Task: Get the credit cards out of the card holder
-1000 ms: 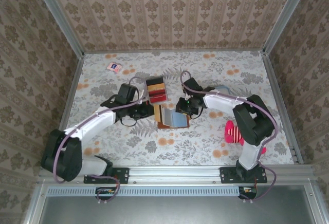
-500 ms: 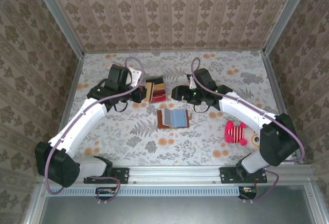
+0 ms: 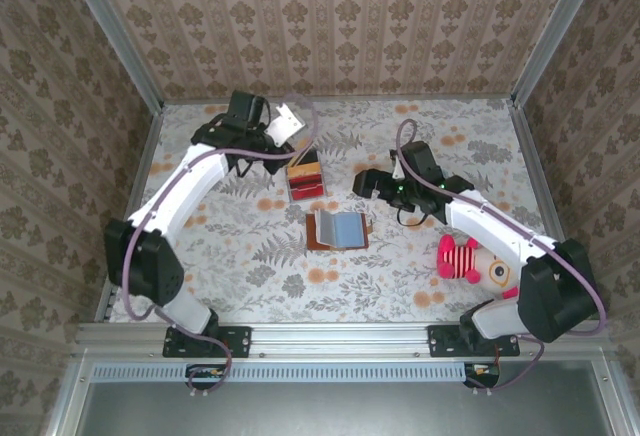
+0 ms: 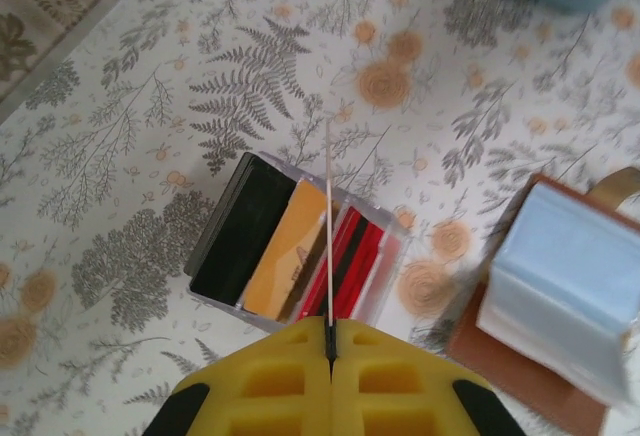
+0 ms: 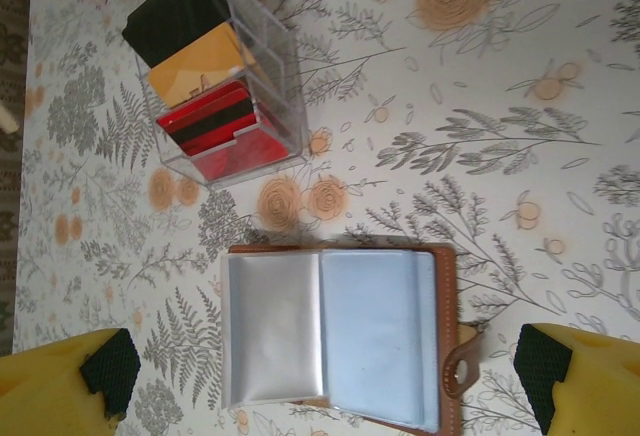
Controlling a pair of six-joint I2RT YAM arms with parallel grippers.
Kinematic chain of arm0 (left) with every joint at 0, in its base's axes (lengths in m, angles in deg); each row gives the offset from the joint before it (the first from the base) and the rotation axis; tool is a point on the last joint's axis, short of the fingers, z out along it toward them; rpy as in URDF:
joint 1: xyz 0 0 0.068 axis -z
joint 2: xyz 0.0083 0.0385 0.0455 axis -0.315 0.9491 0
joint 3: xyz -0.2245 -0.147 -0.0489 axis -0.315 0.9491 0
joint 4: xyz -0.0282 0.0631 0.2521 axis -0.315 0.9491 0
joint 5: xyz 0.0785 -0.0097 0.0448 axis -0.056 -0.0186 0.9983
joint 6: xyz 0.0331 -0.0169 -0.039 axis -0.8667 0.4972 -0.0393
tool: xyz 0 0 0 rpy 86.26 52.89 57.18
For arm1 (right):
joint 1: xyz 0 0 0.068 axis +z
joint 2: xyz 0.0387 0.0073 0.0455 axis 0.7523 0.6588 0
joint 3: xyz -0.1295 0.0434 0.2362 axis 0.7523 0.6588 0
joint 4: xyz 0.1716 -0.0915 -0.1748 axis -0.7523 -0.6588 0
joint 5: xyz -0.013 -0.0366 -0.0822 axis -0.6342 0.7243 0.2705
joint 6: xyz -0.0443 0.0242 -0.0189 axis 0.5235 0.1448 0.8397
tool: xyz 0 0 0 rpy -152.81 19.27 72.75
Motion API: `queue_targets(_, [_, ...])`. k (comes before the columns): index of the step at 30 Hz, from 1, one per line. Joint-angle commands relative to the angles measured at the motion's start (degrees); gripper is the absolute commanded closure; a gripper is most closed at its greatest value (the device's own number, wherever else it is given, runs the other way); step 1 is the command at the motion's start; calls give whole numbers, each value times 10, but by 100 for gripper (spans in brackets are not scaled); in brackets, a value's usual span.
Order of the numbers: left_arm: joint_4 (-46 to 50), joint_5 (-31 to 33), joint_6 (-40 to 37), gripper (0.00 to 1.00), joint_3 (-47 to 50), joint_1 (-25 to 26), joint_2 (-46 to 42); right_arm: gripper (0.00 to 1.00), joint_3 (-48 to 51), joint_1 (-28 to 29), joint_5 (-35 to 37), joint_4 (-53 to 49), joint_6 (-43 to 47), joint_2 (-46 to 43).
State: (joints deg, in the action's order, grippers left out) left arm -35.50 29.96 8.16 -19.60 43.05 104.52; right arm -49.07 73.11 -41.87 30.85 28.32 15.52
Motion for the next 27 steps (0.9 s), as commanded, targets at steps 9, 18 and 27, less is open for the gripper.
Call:
queue_targets(9, [93, 18, -185, 100, -106, 7, 139, 0, 20, -8, 10, -22, -4, -28])
queue_targets(18, [96, 73, -246, 100, -149, 11, 210, 0, 29, -8, 35, -30, -18, -52])
queue_targets(27, [106, 109, -266, 100, -173, 11, 252, 0, 38, -8, 34, -33, -26, -58])
